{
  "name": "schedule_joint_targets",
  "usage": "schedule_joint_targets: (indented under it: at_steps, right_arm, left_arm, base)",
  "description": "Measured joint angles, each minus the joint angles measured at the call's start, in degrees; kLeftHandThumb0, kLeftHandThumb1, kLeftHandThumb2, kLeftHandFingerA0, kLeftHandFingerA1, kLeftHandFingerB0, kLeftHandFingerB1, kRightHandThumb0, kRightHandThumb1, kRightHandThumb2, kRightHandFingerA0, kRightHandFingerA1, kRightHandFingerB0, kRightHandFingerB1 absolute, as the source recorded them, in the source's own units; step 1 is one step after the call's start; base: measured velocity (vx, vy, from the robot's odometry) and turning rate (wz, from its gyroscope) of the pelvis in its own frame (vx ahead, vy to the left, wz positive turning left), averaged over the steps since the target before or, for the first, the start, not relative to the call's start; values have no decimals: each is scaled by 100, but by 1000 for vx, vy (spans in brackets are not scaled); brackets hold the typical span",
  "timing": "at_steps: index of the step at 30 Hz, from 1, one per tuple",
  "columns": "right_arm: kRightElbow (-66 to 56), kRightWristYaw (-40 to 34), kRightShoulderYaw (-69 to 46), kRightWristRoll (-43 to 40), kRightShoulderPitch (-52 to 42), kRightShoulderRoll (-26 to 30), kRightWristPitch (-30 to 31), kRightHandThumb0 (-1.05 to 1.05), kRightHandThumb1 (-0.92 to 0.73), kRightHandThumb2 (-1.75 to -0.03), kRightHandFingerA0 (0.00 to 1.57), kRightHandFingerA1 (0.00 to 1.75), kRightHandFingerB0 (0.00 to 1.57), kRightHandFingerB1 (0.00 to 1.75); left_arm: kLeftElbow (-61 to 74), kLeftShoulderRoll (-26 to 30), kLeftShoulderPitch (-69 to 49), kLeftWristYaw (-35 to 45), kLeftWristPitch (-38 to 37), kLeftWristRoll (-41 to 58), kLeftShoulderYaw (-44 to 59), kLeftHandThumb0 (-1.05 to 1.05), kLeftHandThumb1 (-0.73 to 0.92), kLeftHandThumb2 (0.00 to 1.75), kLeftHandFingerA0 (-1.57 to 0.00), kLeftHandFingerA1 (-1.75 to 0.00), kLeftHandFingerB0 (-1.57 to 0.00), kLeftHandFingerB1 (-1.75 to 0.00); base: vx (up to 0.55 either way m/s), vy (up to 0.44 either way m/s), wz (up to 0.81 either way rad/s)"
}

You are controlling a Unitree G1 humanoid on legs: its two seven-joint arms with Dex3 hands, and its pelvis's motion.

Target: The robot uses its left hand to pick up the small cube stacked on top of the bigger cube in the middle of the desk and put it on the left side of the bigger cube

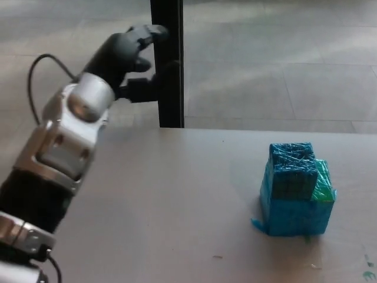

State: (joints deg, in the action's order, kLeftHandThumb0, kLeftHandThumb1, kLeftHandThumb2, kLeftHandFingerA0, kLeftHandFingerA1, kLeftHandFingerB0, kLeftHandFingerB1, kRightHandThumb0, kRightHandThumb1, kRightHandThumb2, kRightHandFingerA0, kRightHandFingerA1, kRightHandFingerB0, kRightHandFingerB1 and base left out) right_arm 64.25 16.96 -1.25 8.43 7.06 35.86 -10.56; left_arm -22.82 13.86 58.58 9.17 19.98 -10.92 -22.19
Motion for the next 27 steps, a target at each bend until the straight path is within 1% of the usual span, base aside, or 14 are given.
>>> schedule_joint_targets:
  at_steps: [1, 2, 7, 8, 11, 12, 13, 14, 15, 17, 18, 22, 23, 27]
  right_arm:
    - [23, 9, 1, 0, 4, 0, -2, -39, -20, -93, 90, 93, 67, 78]
    - [38, 16, 5, 3, 4, 0, -4, -40, -21, -94, 89, 93, 66, 78]
    - [24, 34, 98, 43, 15, 6, -18, -46, -24, -95, 91, 94, 66, 78]
    - [18, 35, 106, 48, 29, 6, -18, -47, -24, -87, 93, 94, 68, 75]
    - [16, 35, 130, 59, 61, 9, -32, -47, -24, -95, 91, 94, 66, 79]
    - [11, 35, 140, 63, 68, 9, -36, -47, -24, -95, 89, 93, 67, 79]
    - [10, 35, 145, 64, 73, 9, -36, -47, -24, -95, 89, 93, 67, 79]
    - [10, 35, 149, 66, 78, 9, -36, -44, -24, -95, 88, 92, 65, 77]
    - [8, 35, 161, 68, 103, 9, -34, -43, -21, -94, 89, 93, 64, 77]
    - [12, 44, 179, 71, 147, 9, -14, -39, -21, -97, 88, 93, 63, 77]
    - [25, 66, 177, 67, 160, 9, -3, -39, -20, -97, 89, 94, 64, 78]
    - [40, 132, 156, 49, 168, 9, -2, -40, -21, -97, 92, 95, 65, 78]
    - [40, 140, 152, 47, 169, 9, -3, -40, -20, -96, 95, 96, 67, 79]
    - [62, 183, 138, 44, 202, 9, -3, -41, -20, -96, 94, 96, 68, 80]
  left_arm:
    - [-50, -104, 86, 28, -4, -64, -138, -94, 92, 69, -19, -58, -18, -36]
    - [-99, -189, 155, 54, -4, -120, -238, -88, 69, 113, -18, -58, -11, -46]
    - [-204, -806, 236, 149, 8, -372, -752, -89, 72, 114, -13, -55, -11, -47]
    - [-221, -937, 231, 176, 9, -419, -872, -90, 72, 114, -10, -53, -10, -46]
    - [-226, -1202, 227, 268, 53, -565, -1181, -93, 71, 114, -10, -52, -10, -44]
    - [-239, -1288, 229, 304, 61, -642, -1312, -39, 35, 104, -4, -53, 0, -49]
    - [-254, -1324, 234, 324, 70, -684, -1374, -39, 35, 104, -4, -53, 0, -49]
    - [-267, -1359, 242, 350, 85, -719, -1426, -97, 70, 113, -4, -45, -9, -42]
    - [-295, -1410, 261, 399, 117, -807, -1538, -105, 74, 117, -4, -35, -10, -37]
    - [-356, -1434, 317, 462, 136, -932, -1679, -105, 70, 116, 0, -21, -15, -32]
    - [-405, -1438, 357, 483, 137, -1006, -1761, -103, 67, 116, 0, -23, -8, -29]
    - [-610, -1436, 534, 557, 133, -1313, -2134, -105, 67, 115, 0, -20, -14, -25]
    - [-658, -1432, 584, 578, 130, -1382, -2210, -105, 80, 73, 0, -5, -10, -30]
    - [-847, -1367, 842, 688, 48, -1685, -2467, -105, 79, 73, 0, -6, -10, -33]
  base:
    - [0, 0, 0]
    - [0, 0, 0]
    - [0, 0, 0]
    - [0, 0, 0]
    - [0, 0, 0]
    - [0, 0, 0]
    - [0, 0, 0]
    - [0, 0, 0]
    - [0, 0, 0]
    - [0, 0, 0]
    - [0, 0, 0]
    - [0, 0, 0]
    - [0, 0, 0]
    - [0, 0, 0]
